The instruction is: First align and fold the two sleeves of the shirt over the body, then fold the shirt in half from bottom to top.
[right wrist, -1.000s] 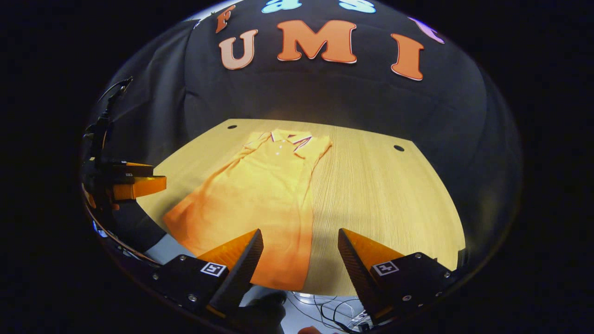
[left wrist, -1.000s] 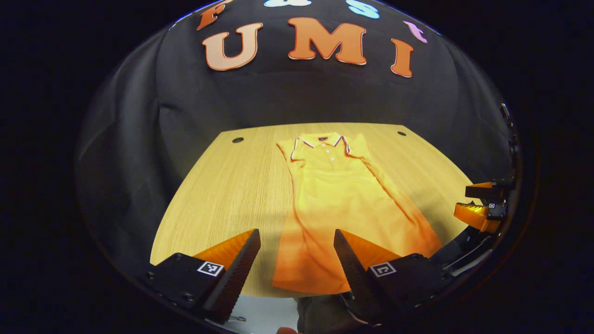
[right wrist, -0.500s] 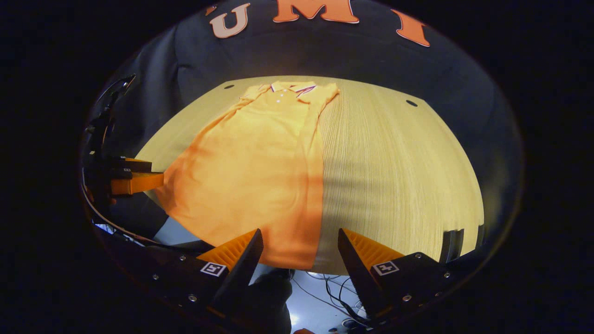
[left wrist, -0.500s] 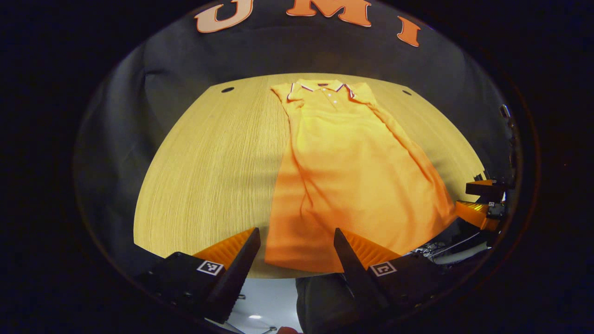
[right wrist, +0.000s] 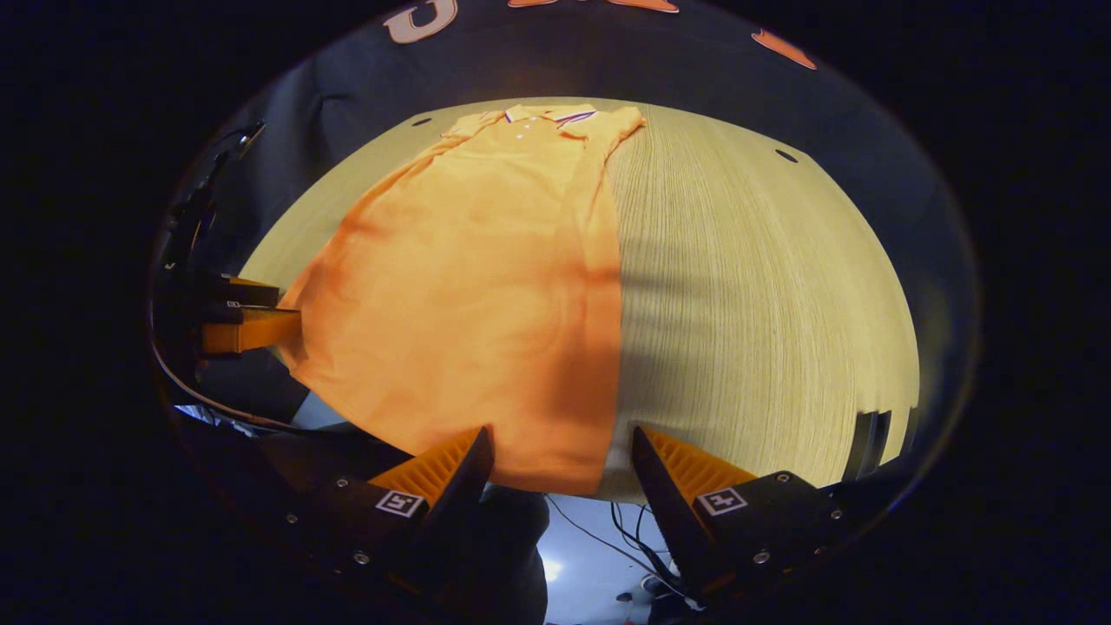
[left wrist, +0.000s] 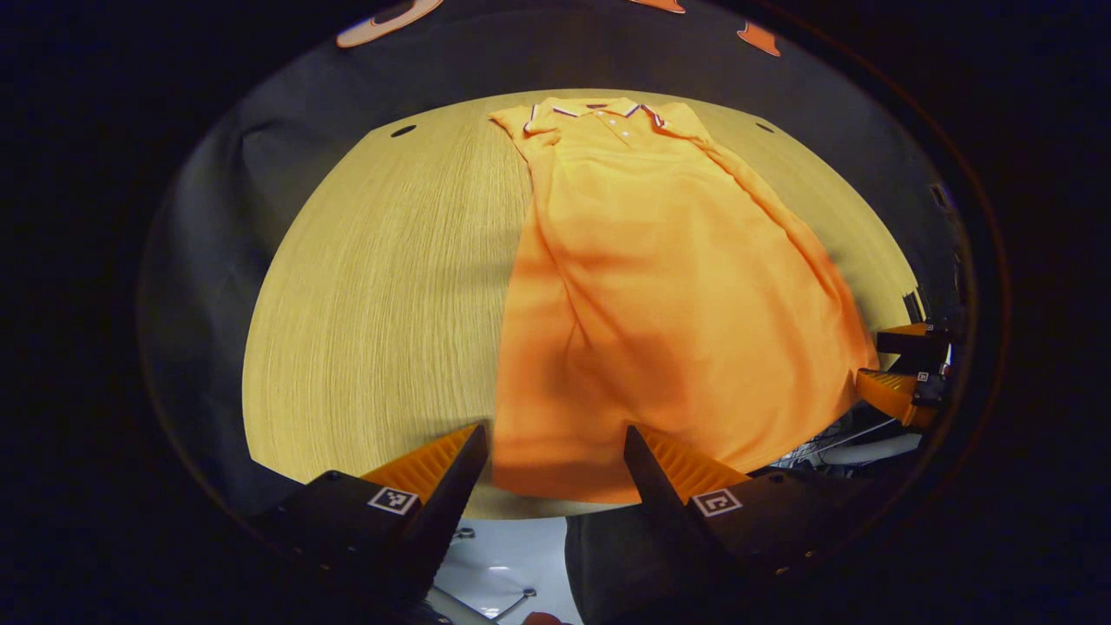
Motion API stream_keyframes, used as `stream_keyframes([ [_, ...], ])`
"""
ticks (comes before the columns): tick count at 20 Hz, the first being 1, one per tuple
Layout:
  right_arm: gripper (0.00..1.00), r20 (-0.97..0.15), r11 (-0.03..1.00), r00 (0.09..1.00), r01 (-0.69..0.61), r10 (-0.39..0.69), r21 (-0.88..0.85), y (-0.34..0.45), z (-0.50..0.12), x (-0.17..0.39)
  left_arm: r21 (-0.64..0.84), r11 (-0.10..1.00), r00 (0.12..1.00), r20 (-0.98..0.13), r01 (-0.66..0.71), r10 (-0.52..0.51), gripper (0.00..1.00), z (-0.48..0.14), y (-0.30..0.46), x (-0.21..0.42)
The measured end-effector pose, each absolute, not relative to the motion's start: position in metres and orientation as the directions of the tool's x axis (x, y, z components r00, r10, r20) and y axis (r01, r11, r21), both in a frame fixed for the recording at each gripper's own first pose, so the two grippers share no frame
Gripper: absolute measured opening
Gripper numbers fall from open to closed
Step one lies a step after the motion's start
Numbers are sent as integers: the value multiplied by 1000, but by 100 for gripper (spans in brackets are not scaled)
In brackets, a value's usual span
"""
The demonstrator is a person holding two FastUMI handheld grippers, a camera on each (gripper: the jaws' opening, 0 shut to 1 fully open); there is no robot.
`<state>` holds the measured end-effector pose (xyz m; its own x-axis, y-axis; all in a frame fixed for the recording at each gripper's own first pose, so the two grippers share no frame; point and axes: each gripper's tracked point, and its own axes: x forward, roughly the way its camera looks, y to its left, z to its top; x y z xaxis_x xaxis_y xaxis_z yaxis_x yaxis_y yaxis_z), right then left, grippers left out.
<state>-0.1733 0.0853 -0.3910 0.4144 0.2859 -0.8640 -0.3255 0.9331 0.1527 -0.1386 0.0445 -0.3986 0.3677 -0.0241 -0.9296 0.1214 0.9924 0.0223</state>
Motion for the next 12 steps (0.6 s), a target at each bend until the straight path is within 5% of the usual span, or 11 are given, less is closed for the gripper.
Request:
stream_keyframes([
  [3, 96, -878, 930, 395, -342, 271, 133, 88, -393, -175, 2, 994, 354, -935, 112, -38, 98, -400, 42, -133],
  [5, 85, -887, 933, 379, -335, 262, 132, 92, -393, -177, -27, 996, 343, -938, 87, -55, 96, -401, 37, -132],
  [7, 64, -887, 948, 388, -287, 249, 140, 90, -390, -176, -32, 993, 351, -934, 115, -71, 85, -401, 34, -132],
  [8, 35, -888, 953, 391, -268, 241, 141, 91, -393, -173, -39, 990, 365, -927, 137, -87, 85, -403, 31, -128],
  [10, 18, -891, 947, 375, -284, 256, 152, 95, -394, -173, -54, 990, 377, -921, 130, -100, 36, -400, 27, -128],
  [11, 18, -893, 944, 363, -287, 265, 163, 97, -393, -174, -52, 990, 375, -922, 129, -97, 12, -399, 27, -129],
  [12, 18, -894, 945, 357, -276, 270, 175, 96, -393, -175, -54, 988, 368, -924, 144, -104, 7, -401, 26, -129],
])
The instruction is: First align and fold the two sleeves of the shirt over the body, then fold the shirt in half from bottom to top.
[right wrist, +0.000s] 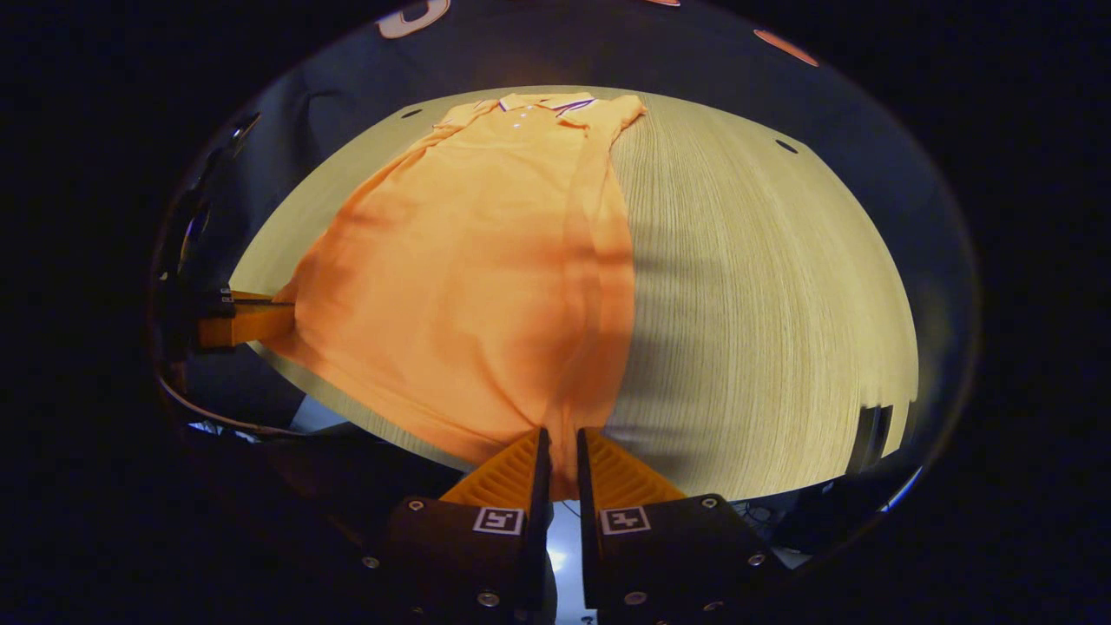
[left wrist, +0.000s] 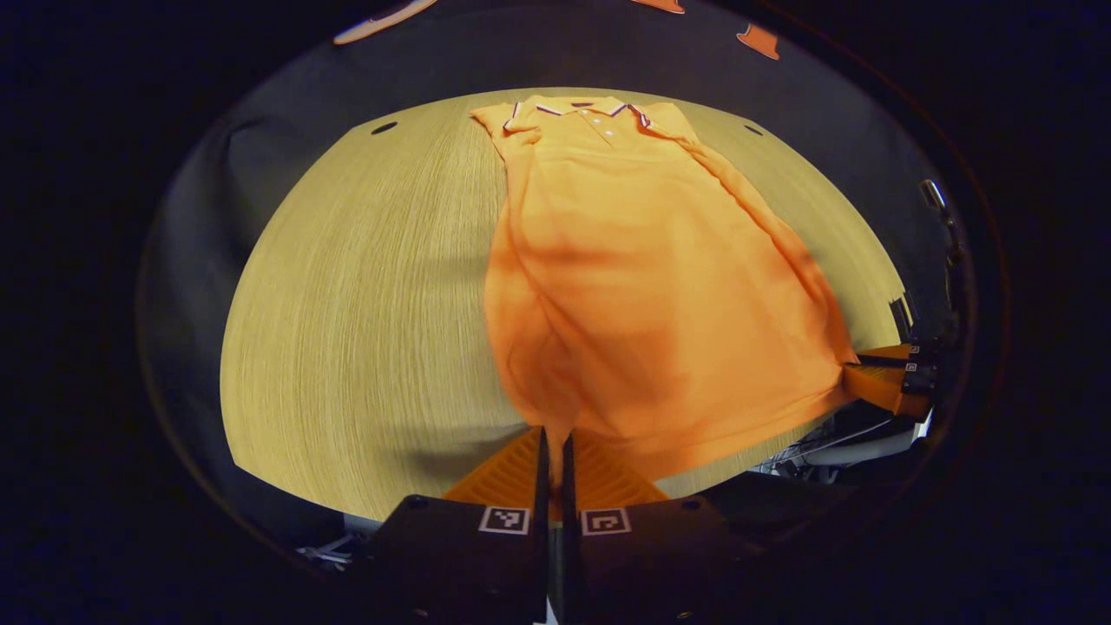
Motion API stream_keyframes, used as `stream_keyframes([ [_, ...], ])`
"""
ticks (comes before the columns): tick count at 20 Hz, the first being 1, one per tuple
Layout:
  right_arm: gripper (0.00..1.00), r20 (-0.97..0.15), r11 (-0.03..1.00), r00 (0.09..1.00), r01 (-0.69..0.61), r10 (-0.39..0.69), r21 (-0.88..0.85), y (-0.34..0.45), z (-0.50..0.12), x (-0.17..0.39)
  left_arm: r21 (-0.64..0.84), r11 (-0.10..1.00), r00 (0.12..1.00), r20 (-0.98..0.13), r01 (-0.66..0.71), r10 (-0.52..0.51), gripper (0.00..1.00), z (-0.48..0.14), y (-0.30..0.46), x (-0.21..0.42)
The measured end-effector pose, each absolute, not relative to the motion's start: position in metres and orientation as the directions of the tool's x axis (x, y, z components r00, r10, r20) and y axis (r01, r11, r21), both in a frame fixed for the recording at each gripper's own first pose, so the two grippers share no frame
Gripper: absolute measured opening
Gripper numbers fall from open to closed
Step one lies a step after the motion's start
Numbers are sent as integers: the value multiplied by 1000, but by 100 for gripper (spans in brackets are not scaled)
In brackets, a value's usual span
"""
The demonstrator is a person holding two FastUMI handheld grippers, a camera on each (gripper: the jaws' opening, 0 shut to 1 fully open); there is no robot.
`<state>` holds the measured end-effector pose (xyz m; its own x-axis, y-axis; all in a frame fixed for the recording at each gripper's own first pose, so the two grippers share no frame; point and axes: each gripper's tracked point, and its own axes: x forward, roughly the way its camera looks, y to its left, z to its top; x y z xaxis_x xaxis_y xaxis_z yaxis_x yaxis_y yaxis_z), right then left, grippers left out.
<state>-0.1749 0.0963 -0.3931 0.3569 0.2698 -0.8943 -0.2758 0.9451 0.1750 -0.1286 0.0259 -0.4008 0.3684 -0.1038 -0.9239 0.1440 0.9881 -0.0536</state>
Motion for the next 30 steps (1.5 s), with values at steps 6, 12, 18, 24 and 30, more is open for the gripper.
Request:
stream_keyframes([
  [6, 2, -862, 930, 352, -107, 366, 351, 99, -384, -162, -160, 983, 395, -901, 85, -180, 1, -385, 23, -114],
  [12, 2, -771, 903, 478, -142, 421, 405, 103, -342, -108, -202, 975, 482, -847, 95, -223, 1, -343, 15, -82],
  [18, 2, -715, 876, 521, -159, 466, 455, 116, -311, -82, -209, 972, 553, -800, 106, -232, 1, -310, 10, -45],
  [24, 2, -722, 883, 523, -152, 453, 445, 114, -310, -73, -225, 971, 540, -809, 81, -232, 2, -301, 6, -23],
  [30, 2, -706, 882, 547, -151, 451, 446, 118, -293, -37, -263, 962, 589, -767, 75, -255, 1, -275, 14, 22],
])
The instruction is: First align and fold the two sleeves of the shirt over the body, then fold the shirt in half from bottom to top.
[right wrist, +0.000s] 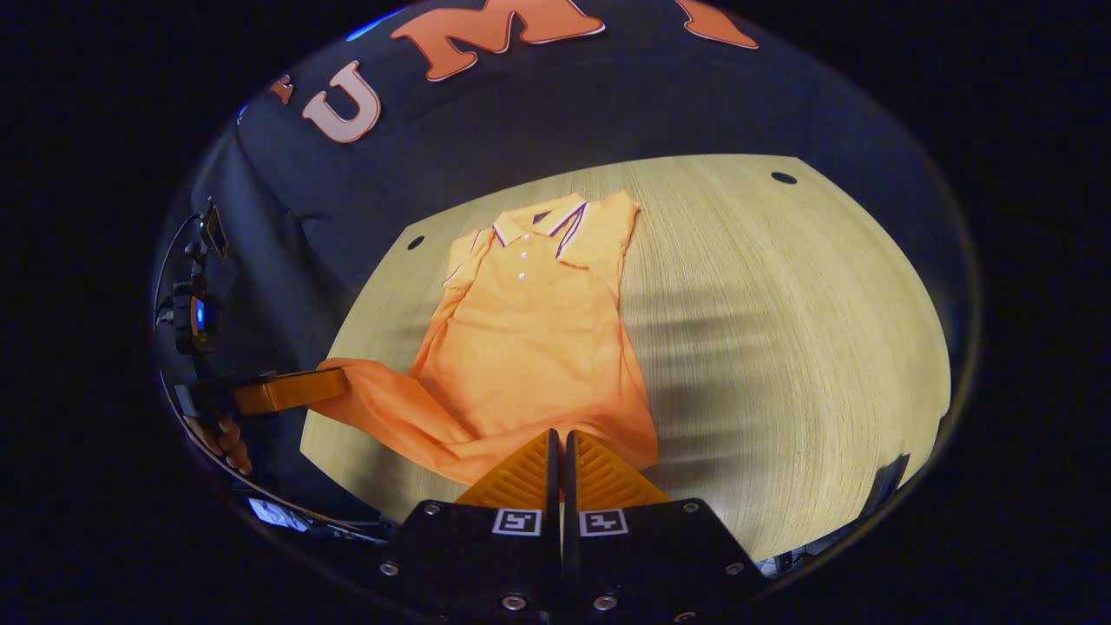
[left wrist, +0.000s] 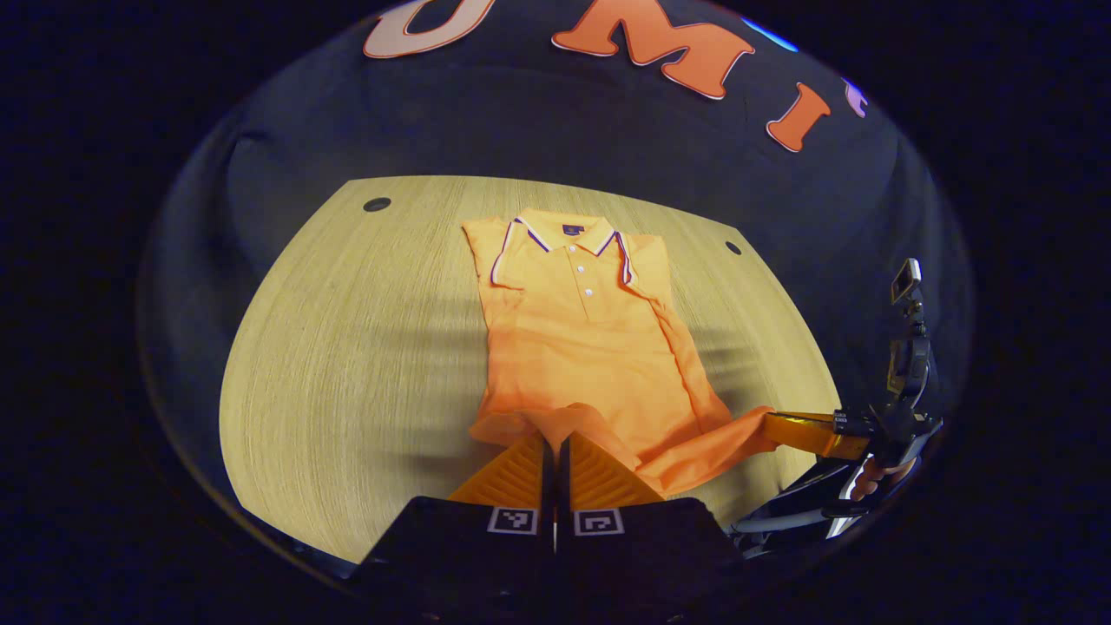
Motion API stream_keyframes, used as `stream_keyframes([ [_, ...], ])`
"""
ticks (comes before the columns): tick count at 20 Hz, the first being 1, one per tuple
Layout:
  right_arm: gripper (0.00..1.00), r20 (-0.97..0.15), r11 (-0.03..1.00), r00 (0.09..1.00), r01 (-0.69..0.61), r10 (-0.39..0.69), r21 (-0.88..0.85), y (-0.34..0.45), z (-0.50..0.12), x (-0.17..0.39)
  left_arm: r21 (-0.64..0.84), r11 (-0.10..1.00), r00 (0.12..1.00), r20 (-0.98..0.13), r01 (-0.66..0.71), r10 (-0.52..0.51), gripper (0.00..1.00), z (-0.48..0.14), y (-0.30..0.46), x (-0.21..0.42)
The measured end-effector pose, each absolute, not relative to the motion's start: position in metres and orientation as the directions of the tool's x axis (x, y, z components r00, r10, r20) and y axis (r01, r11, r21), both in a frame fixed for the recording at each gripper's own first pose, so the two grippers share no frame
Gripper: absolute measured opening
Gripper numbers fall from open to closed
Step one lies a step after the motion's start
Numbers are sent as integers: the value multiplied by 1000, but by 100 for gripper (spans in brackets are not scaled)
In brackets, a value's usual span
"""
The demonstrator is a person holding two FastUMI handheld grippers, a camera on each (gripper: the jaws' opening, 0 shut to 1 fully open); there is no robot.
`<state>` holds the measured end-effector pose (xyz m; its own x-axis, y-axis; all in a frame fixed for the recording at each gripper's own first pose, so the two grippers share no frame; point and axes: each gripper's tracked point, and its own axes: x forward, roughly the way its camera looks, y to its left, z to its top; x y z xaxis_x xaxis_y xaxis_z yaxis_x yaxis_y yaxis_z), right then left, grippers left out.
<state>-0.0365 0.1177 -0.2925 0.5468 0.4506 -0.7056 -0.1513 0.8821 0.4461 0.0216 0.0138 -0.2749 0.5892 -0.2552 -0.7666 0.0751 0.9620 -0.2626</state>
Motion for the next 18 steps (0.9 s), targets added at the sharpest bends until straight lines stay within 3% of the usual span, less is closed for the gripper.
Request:
stream_keyframes([
  [13, 2, -628, 893, 658, -166, 416, 418, 122, -240, 100, -239, 963, 652, -712, 124, -261, 1, -252, 32, 148],
  [18, 1, -615, 890, 683, -116, 393, 440, 118, -233, 159, -230, 965, 667, -701, 124, -252, 1, -249, 45, 202],
])
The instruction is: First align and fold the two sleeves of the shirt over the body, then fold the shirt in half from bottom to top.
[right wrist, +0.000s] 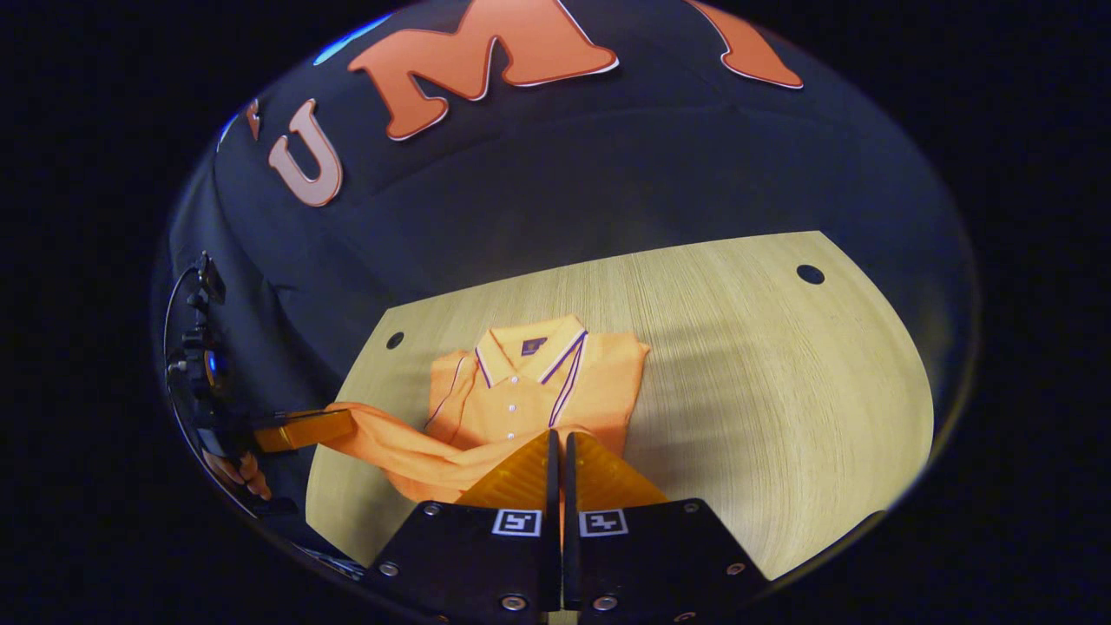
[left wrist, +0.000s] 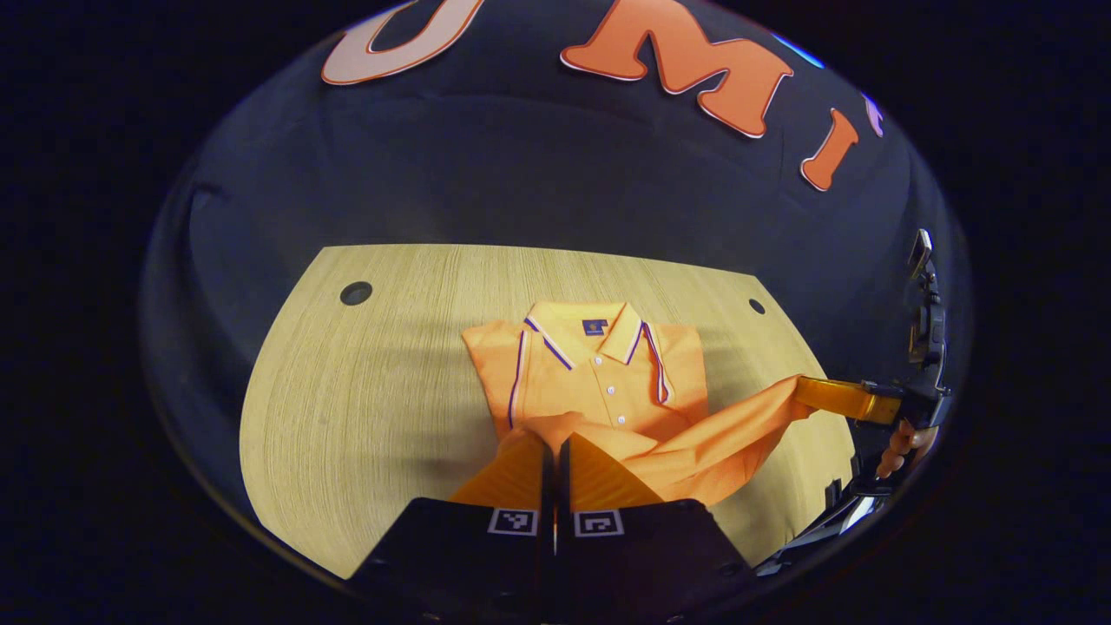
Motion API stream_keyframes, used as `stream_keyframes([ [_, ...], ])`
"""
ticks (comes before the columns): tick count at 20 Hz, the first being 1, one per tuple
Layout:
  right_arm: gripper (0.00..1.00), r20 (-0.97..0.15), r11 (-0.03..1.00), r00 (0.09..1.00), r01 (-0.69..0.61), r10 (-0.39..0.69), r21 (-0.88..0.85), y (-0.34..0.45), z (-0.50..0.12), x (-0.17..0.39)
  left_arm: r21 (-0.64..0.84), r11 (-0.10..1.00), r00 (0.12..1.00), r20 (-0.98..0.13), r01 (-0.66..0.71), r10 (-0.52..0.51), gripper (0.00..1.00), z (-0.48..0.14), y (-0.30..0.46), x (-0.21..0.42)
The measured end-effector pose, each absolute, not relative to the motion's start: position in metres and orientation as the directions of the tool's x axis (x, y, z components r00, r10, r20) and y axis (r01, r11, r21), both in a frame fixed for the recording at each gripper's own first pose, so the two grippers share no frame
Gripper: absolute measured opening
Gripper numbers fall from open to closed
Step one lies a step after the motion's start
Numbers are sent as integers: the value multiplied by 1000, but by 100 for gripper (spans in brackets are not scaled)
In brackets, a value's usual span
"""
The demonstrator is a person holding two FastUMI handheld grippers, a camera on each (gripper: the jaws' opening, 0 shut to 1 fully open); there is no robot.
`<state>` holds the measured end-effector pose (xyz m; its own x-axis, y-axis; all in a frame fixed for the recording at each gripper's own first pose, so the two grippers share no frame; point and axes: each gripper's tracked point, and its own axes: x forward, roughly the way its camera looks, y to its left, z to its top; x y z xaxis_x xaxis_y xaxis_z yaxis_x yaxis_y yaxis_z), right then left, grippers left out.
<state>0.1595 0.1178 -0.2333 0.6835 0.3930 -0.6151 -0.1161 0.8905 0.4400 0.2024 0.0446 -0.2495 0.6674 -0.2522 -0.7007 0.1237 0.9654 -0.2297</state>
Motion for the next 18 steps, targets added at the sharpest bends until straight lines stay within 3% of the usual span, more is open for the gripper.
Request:
stream_keyframes([
  [7, 1, -603, 899, 720, -66, 343, 432, 117, -238, 247, -151, 977, 701, -681, 148, -212, 1, -251, 55, 292],
  [10, 2, -612, 911, 733, -26, 297, 411, 112, -259, 278, -194, 979, 720, -670, 67, -182, 0, -266, 63, 337],
  [11, 2, -651, 928, 705, -28, 282, 372, 108, -276, 280, -170, 983, 686, -707, 74, -174, 0, -280, 66, 339],
  [16, 2, -709, 940, 663, 26, 239, 341, 110, -309, 300, -87, 990, 676, -723, 114, -141, 1, -306, 63, 370],
  [18, 2, -733, 940, 642, 51, 228, 337, 112, -319, 305, -45, 991, 691, -713, 125, -120, 14, -307, 64, 379],
])
